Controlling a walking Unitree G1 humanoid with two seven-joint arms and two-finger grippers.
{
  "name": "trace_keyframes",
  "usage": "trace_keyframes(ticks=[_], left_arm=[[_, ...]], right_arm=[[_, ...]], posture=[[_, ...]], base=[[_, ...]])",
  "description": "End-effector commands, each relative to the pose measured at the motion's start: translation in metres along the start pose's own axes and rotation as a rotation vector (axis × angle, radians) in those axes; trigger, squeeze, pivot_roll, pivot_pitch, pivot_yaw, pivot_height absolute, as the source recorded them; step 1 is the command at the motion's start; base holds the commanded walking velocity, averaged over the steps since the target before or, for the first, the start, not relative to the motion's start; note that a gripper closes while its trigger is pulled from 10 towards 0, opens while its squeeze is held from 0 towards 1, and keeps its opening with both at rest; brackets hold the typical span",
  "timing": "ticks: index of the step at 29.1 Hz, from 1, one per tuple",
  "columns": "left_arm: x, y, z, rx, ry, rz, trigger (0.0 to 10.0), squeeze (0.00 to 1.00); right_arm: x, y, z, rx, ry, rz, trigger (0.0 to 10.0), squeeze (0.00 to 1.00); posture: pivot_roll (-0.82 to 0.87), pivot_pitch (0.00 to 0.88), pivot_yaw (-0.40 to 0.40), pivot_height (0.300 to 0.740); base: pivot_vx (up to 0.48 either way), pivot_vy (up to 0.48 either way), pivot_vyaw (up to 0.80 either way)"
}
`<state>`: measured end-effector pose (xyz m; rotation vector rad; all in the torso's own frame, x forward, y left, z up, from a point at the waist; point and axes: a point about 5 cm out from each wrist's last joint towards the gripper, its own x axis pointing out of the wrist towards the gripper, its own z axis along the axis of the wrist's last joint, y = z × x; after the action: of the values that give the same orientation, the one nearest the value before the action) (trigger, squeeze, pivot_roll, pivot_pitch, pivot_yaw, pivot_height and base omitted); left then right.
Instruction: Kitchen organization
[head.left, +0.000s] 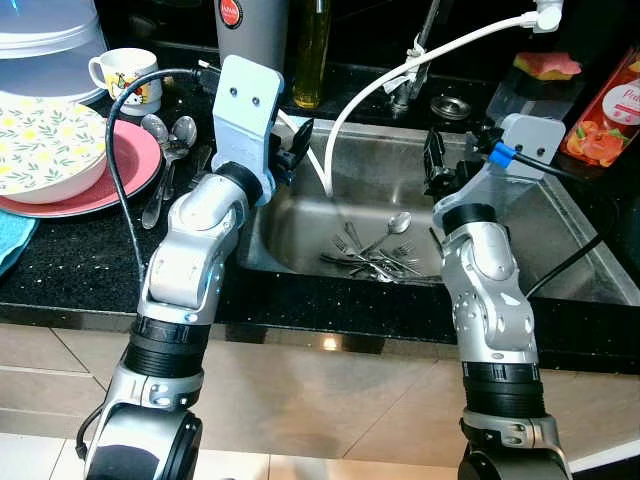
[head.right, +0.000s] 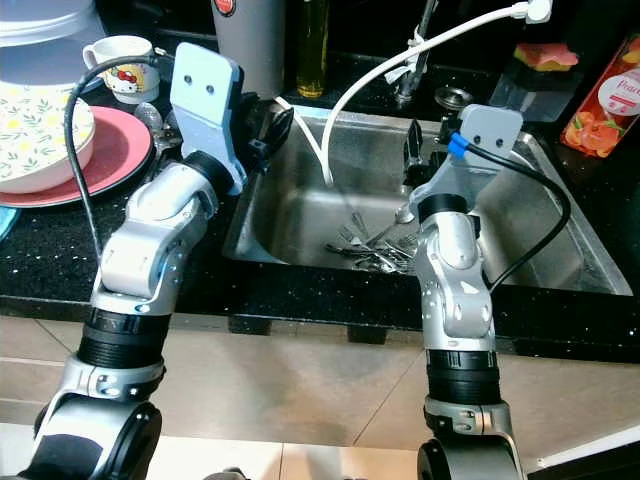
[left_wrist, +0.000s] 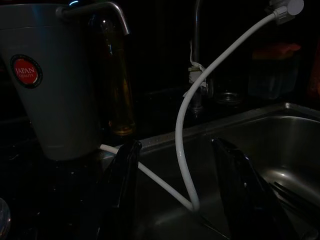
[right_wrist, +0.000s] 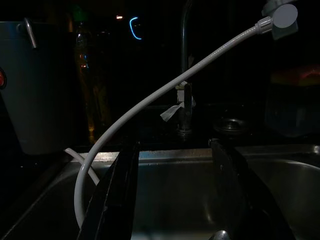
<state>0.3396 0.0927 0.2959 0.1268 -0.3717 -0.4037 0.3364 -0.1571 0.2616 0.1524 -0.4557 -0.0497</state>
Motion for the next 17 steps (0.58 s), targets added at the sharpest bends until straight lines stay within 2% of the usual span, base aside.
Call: trace_keyframes(ticks=[1,17], left_arm=[[-0.0014,-0.0016,0.0018,0.010,0.000,-0.008,10.0,0.00],[-0.0009,-0.0007,0.0038,0.010,-0.005,-0.006,10.0,0.00]], right_arm=[[-0.0002,-0.0014,0.0031,0.006,-0.015,-0.008,10.0,0.00],[-0.0001,-0.0014,0.0036,0.005,-0.017,-0.010,10.0,0.00]], posture=[[0.27,0.088,-0.070,0.740],[0.27,0.089,-0.070,0.740]], base=[[0.000,0.000,0.00],[0.000,0.000,0.00]])
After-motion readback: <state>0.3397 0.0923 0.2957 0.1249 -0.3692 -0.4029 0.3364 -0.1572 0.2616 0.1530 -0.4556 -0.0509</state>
